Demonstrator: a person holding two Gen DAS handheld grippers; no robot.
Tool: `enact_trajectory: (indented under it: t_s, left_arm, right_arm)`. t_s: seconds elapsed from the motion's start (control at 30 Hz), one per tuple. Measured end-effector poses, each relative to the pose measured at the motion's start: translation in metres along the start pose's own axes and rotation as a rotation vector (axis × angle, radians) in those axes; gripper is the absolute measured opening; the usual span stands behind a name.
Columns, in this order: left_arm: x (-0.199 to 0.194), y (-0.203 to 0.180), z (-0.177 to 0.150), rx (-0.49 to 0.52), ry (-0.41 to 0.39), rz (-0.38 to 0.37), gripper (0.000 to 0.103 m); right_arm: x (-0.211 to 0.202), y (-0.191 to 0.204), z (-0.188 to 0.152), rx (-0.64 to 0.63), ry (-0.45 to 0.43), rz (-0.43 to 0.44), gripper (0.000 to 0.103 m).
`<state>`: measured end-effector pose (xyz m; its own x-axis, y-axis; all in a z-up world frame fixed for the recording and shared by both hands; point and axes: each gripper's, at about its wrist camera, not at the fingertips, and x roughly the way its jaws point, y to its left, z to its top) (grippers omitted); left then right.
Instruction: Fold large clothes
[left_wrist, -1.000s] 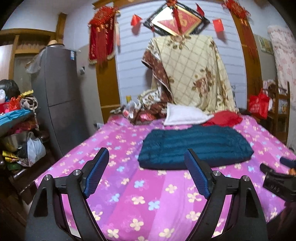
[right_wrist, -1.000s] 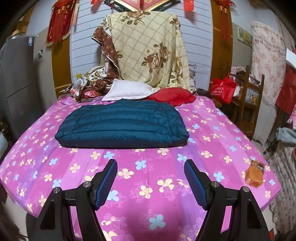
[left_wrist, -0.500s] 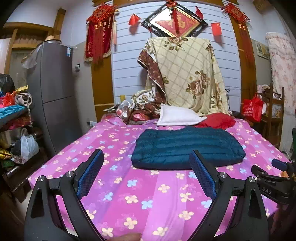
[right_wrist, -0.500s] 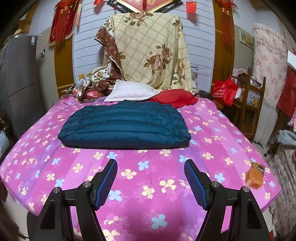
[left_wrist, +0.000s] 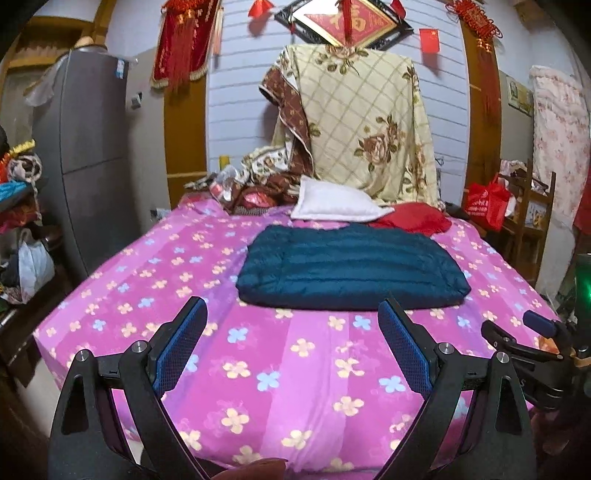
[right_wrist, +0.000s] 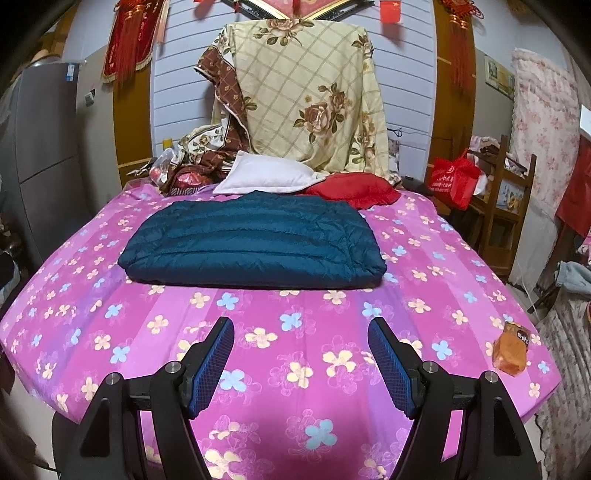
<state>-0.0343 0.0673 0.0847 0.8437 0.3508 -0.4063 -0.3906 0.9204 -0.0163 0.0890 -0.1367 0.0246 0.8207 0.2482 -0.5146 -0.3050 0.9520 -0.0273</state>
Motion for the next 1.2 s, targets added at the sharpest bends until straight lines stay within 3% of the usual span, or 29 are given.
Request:
enact_trajectory:
  t_s: [0.6,0.9,1.2]
  left_arm:
    - [0.005,0.002,-0.004,-0.020,0.015,0.018,0.094]
    - [0.002,0.001,-0.002,-0.011,-0.016,0.016,0.094]
    - [0.015,0.000,-0.005,-0.015,0.067,-0.025,0.094]
  right_arm:
    - [0.004,0.010,-0.003,-0.027,0.015,0.005,0.073]
    - [0.003,0.011,-0.003,-0.036,0.015,0.005,0.073]
    - [0.005,0.012,-0.003,-0.032,0.020,0.015,0.073]
